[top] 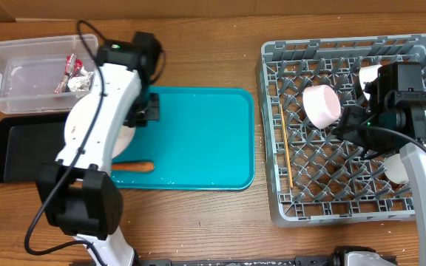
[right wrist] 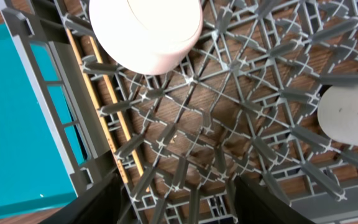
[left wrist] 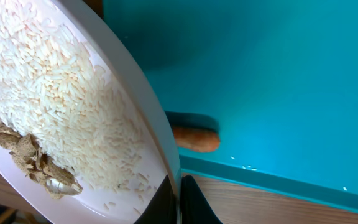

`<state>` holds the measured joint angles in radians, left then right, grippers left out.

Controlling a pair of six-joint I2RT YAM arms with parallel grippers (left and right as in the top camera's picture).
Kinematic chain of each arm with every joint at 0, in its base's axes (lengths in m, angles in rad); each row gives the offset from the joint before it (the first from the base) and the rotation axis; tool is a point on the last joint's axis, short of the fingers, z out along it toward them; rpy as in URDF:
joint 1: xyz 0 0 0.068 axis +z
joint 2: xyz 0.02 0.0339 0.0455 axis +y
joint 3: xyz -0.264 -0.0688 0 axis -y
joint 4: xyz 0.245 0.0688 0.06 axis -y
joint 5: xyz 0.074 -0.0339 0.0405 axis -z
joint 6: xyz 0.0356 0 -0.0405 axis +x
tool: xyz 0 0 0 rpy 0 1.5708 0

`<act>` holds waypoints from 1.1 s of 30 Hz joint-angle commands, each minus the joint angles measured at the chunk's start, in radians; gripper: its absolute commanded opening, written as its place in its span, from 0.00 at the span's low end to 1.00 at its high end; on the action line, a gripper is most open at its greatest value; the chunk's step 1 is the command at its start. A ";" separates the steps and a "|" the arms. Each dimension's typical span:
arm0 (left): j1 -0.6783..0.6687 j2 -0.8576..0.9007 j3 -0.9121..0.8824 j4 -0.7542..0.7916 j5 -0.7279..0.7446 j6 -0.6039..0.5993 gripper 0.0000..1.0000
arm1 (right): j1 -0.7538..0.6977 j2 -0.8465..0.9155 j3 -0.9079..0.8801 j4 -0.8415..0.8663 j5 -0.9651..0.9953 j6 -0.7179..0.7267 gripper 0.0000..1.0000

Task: Sort waste into correct bins and load items into the dishwasher
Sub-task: 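Lift the white plate with the left gripper over the black tray, then tilt the plate with the left gripper to dump rice and peanuts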

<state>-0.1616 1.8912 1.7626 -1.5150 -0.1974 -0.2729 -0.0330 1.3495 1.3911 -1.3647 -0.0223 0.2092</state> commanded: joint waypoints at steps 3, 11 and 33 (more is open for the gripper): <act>0.117 -0.021 0.024 0.022 0.090 0.111 0.04 | -0.006 -0.003 0.002 -0.006 -0.002 -0.002 0.61; 0.297 -0.021 0.024 0.069 0.277 0.251 0.04 | -0.006 -0.003 0.002 -0.007 -0.002 -0.002 0.61; 0.744 -0.020 0.024 0.091 0.771 0.413 0.04 | -0.006 -0.003 0.002 -0.007 -0.002 -0.001 0.61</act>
<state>0.5419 1.8912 1.7626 -1.4242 0.4667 0.1040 -0.0330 1.3495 1.3911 -1.3735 -0.0219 0.2085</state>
